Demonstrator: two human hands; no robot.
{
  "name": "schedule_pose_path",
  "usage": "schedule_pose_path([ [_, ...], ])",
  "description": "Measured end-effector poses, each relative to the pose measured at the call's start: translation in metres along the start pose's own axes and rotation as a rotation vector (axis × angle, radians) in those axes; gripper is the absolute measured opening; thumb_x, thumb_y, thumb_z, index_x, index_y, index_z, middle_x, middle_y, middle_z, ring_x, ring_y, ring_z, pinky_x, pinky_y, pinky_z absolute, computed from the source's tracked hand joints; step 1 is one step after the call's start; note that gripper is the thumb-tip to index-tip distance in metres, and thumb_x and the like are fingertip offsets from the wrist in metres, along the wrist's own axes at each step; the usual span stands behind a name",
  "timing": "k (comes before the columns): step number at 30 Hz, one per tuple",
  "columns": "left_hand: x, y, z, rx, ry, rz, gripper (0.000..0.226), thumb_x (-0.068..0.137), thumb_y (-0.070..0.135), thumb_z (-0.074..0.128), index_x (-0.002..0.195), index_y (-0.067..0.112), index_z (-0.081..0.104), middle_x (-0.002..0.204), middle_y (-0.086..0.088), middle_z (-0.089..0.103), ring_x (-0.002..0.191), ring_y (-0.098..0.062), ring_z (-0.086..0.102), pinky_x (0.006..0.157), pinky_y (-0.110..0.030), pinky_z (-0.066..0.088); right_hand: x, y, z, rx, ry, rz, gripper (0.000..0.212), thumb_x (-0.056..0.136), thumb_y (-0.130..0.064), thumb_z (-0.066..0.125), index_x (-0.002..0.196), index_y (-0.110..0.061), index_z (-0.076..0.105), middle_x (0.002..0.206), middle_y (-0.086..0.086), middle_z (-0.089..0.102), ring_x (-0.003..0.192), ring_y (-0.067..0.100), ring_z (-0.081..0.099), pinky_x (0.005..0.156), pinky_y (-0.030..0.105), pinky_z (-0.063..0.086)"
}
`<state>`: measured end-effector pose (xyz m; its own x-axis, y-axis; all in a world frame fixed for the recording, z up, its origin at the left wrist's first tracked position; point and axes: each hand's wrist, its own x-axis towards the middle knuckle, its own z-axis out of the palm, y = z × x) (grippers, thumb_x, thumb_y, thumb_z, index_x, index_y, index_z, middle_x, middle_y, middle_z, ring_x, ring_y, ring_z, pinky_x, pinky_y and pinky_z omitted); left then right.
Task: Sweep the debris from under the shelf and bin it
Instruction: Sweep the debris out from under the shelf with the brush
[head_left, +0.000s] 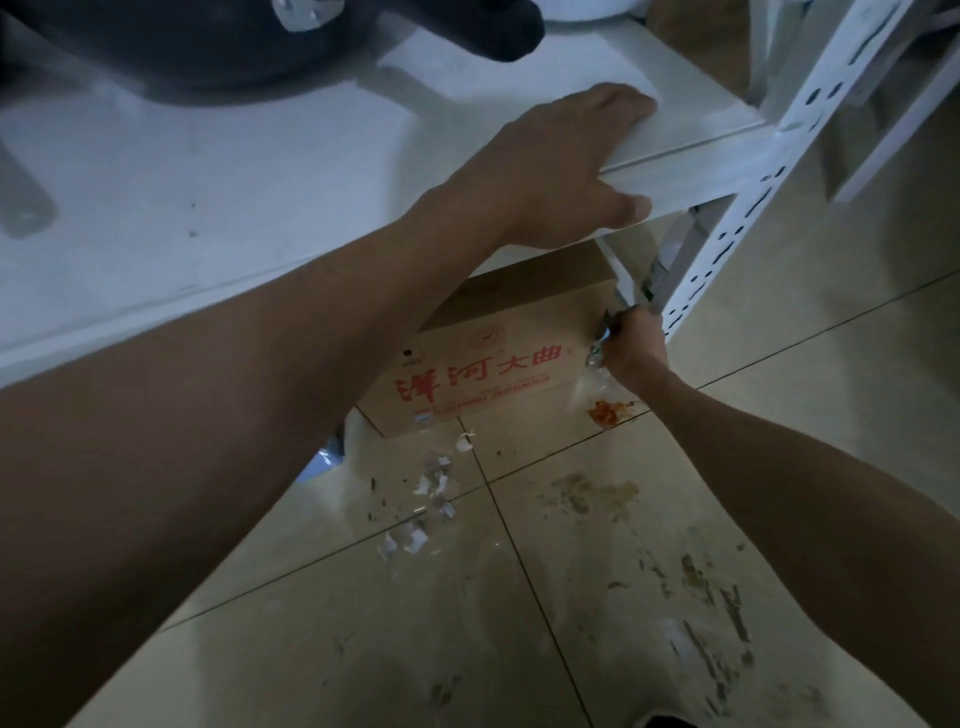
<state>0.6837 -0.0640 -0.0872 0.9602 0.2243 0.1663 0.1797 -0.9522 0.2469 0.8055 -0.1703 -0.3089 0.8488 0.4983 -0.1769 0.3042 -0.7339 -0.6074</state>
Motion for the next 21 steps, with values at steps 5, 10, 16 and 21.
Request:
schedule_pose_path([
  [5, 0.0, -0.001, -0.002, -0.025, -0.008, -0.001, 0.079, 0.089, 0.054, 0.056, 0.154, 0.022, 0.023, 0.16, 0.007, 0.024, 0.144, -0.016, 0.028, 0.109, -0.028, 0.025, -0.014, 0.014, -0.001, 0.015, -0.007, 0.04, 0.025, 0.086, -0.009, 0.061, 0.108, 0.003, 0.065, 0.104, 0.02, 0.064, 0.084, 0.035, 0.068, 0.076, 0.044, 0.06],
  [10, 0.0, 0.001, -0.004, -0.039, -0.032, -0.017, 0.079, 0.088, 0.053, 0.058, 0.153, 0.022, 0.025, 0.158, 0.007, 0.027, 0.141, -0.018, 0.032, 0.107, -0.03, 0.027, -0.042, 0.023, -0.011, -0.027, 0.032, 0.097, 0.02, 0.081, -0.008, 0.064, 0.098, 0.003, 0.068, 0.093, 0.021, 0.066, 0.081, 0.035, 0.066, 0.07, 0.029, 0.053],
  [16, -0.002, 0.003, -0.007, -0.062, -0.069, -0.049, 0.081, 0.085, 0.056, 0.06, 0.152, 0.025, 0.026, 0.157, 0.009, 0.027, 0.138, -0.022, 0.035, 0.108, -0.036, 0.029, -0.089, 0.036, -0.018, -0.024, -0.026, 0.085, 0.018, 0.074, -0.01, 0.07, 0.083, 0.005, 0.067, 0.078, 0.019, 0.065, 0.066, 0.03, 0.063, 0.055, 0.028, 0.049],
  [21, -0.002, 0.003, -0.007, -0.069, -0.071, -0.062, 0.08, 0.084, 0.057, 0.06, 0.151, 0.027, 0.027, 0.156, 0.01, 0.028, 0.138, -0.024, 0.036, 0.108, -0.039, 0.029, -0.123, 0.039, -0.019, -0.059, -0.042, 0.062, 0.019, 0.077, -0.011, 0.059, 0.087, 0.005, 0.062, 0.087, 0.023, 0.062, 0.077, 0.039, 0.064, 0.068, 0.043, 0.057],
])
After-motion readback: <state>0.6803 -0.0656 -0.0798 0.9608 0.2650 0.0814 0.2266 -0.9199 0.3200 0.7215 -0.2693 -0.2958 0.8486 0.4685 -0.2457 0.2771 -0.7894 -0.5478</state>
